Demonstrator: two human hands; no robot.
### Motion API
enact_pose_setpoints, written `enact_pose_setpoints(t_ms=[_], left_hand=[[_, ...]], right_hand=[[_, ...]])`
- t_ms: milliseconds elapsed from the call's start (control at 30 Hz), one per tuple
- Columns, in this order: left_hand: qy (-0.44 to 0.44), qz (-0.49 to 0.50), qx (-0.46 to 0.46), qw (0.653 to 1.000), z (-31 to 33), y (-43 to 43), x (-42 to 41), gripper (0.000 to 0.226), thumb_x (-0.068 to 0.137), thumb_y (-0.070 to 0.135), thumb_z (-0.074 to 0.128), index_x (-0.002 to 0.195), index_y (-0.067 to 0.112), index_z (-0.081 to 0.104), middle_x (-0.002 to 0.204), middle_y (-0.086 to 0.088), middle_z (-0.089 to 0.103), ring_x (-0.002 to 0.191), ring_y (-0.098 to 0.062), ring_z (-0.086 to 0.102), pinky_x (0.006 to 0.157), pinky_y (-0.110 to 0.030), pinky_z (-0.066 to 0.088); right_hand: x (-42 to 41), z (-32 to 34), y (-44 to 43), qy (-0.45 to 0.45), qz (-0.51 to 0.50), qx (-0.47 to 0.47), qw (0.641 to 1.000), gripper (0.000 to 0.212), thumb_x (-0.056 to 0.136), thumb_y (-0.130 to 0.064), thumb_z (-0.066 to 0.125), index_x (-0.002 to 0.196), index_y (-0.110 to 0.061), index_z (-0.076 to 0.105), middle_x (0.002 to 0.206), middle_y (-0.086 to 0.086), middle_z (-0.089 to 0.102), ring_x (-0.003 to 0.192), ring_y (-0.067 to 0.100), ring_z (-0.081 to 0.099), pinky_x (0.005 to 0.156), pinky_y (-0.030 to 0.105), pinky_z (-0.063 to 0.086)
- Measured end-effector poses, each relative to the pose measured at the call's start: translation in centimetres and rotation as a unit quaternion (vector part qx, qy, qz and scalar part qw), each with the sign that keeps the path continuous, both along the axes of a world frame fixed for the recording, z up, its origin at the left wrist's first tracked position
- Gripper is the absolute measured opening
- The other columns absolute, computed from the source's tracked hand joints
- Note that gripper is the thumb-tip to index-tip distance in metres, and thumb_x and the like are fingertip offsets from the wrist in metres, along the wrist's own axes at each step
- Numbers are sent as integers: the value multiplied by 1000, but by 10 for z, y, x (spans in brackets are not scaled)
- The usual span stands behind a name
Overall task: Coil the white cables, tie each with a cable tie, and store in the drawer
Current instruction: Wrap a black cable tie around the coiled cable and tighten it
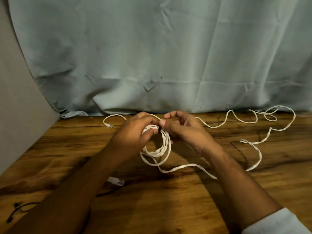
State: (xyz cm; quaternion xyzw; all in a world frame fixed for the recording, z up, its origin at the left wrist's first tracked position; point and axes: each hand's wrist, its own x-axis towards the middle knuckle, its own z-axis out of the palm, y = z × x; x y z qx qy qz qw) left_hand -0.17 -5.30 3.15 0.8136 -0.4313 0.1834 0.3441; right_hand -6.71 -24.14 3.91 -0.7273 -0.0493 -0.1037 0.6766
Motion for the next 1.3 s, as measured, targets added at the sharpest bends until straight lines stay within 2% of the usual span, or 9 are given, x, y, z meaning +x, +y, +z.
enact_pose_setpoints(t_ms=[100,267,333,467,667,833,1067,1167,1300], left_hand=[[58,2,-23,998,2,8,7,14,94,20,67,105,27,71,98,16,70,91,1,63,77,-26,47],[160,-18,-25,987,5,5,15,10,89,24,70,97,29,71,85,12,74,76,-5,67,75,-35,54],[209,-25,-26,977,8,1,17,9,87,26,71,96,27,71,82,8,73,68,-8,65,69,-37,55],[294,-54,-23,954,14,-6,15,9,96,1,64,100,10,65,80,-4,67,53,1,54,53,-16,44],[390,-44,-36,919,14,-4,15,14,96,4,64,92,17,62,60,4,64,52,-11,55,46,-21,39],[429,-10,-22,903,18,-5,10,11,96,3,63,96,15,62,61,2,67,50,-10,58,47,-18,43],[443,22,-29,896,18,-6,12,9,93,6,66,97,13,68,80,-5,72,66,-16,61,64,-28,46],[453,29,-52,889,18,-5,14,9,92,5,66,98,11,70,76,-4,71,64,-14,62,66,-28,47],[479,34,-76,874,18,-4,15,13,90,1,66,86,13,70,66,-5,67,55,-14,60,61,-26,47]], right_hand=[[1,-1,1,-48,15,-106,993,36,80,5,83,106,-12,63,84,-2,63,70,12,56,66,27,51],[2,-8,4,-104,-15,-210,972,31,78,-7,77,96,-26,61,86,4,62,71,19,56,65,40,51],[3,-8,6,-138,-43,-258,955,29,73,-12,74,93,-29,60,96,-4,58,74,20,56,65,38,50],[5,-13,13,-141,-53,-292,944,32,68,-9,72,94,-24,62,104,-3,51,79,7,52,67,24,45],[4,-13,14,-111,-44,-333,935,35,74,0,78,96,-22,63,107,-1,51,85,6,54,68,15,41],[3,-14,22,-90,-70,-338,934,35,74,2,78,92,-24,64,104,-1,53,80,1,51,62,14,38],[3,-20,29,-91,-119,-403,903,31,80,-11,81,89,-29,57,100,-11,49,84,1,50,65,21,41],[0,-23,32,-138,-146,-435,878,27,83,-20,79,95,-30,57,104,-11,47,88,9,53,71,36,51],[1,-24,33,-230,-166,-462,840,19,85,-20,77,101,-24,68,107,-6,50,96,16,55,73,41,52]])
